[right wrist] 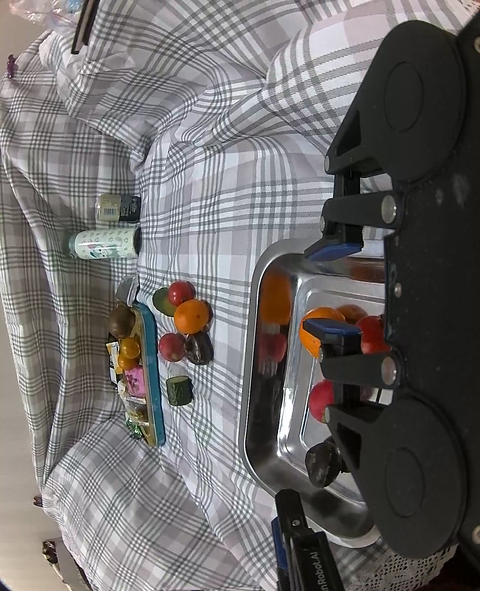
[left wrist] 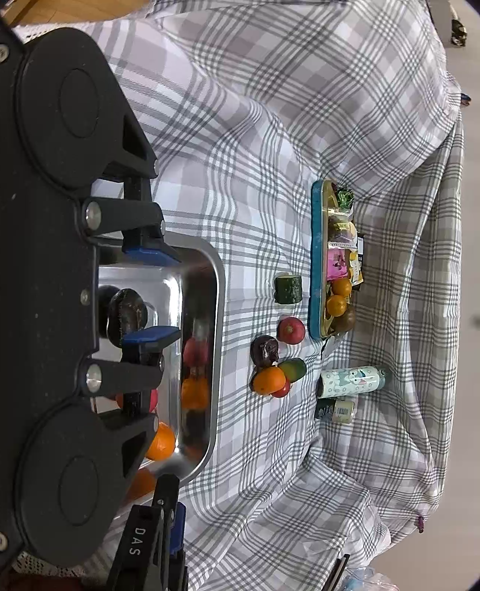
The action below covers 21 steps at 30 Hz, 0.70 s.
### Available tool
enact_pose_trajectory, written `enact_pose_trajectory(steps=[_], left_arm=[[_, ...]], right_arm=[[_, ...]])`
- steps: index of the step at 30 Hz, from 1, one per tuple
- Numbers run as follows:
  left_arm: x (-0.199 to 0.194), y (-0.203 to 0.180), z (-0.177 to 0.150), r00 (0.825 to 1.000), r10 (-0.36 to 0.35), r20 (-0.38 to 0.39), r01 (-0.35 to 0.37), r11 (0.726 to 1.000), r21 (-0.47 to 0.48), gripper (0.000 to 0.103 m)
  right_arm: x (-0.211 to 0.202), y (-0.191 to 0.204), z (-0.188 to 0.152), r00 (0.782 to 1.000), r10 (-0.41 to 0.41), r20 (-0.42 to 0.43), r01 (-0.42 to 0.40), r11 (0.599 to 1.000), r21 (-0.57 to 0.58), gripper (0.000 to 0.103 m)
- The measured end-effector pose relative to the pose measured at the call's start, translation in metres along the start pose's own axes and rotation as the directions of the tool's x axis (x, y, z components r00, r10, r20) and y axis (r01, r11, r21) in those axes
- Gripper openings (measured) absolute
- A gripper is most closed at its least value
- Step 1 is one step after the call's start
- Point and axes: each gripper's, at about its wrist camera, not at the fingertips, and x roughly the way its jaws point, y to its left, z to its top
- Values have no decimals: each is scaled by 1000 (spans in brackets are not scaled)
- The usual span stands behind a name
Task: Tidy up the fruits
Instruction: 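Lift both open grippers out of the steel tray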
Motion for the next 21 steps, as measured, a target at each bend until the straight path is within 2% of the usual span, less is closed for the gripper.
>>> enact_pose_trajectory(steps=[7,13,21], left_arm=[[9,-2,17,999,6,-45,-5,1000,23,44],[21,4,42,999,-15,-48,15,1000,6,44],[51,4,72,999,-5,-33,7,998,59,44]], right_arm=[[-2,9,10,1000,-8,26,10,997,-79,36],[6,7,38,999,19,39,-16,997,-72,36],[35,0,70,999,11,45,-8,998,-70,36]])
